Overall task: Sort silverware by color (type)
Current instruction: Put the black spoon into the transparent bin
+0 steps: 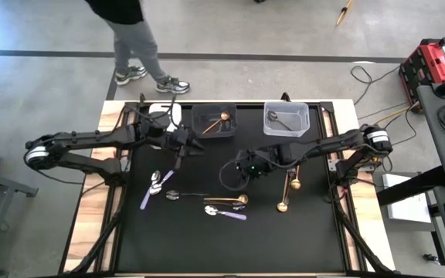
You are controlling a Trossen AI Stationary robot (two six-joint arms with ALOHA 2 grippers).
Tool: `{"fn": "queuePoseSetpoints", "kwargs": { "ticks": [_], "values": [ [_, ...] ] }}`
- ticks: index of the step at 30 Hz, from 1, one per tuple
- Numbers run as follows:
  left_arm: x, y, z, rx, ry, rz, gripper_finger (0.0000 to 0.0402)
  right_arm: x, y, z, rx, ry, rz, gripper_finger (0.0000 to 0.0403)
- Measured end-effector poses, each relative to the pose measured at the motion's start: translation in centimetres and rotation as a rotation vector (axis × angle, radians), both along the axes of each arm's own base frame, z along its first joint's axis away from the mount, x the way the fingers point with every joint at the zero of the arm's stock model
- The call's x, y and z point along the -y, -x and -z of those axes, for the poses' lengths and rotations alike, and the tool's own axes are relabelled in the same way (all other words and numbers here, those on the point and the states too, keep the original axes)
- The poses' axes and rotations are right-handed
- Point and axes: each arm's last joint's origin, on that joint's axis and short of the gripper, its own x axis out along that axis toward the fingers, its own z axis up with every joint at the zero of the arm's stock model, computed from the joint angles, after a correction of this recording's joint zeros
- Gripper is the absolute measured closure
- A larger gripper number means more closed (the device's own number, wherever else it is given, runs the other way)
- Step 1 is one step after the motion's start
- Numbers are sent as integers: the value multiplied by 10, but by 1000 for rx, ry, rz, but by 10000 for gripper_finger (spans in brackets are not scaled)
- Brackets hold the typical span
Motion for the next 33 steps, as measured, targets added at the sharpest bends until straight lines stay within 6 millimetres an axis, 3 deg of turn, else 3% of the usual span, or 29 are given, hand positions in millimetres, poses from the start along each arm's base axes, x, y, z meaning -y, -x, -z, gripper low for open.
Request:
{"fn": "queuePoseSetpoints", "kwargs": {
  "ticks": [9,15,25,33],
  "values": [
    [29,-5,4,-54,67,77,318,-25,1,2,5,6,-23,197],
    [43,-7,4,-69,56,62,318,-31,-3,0,58,81,-36,198],
    [44,5,-13,10,-14,-46,318,-24,-18,-13,251,117,-60,198],
    [44,26,-34,109,-46,-98,318,-21,-40,-11,311,182,-108,198]
  ]
}}
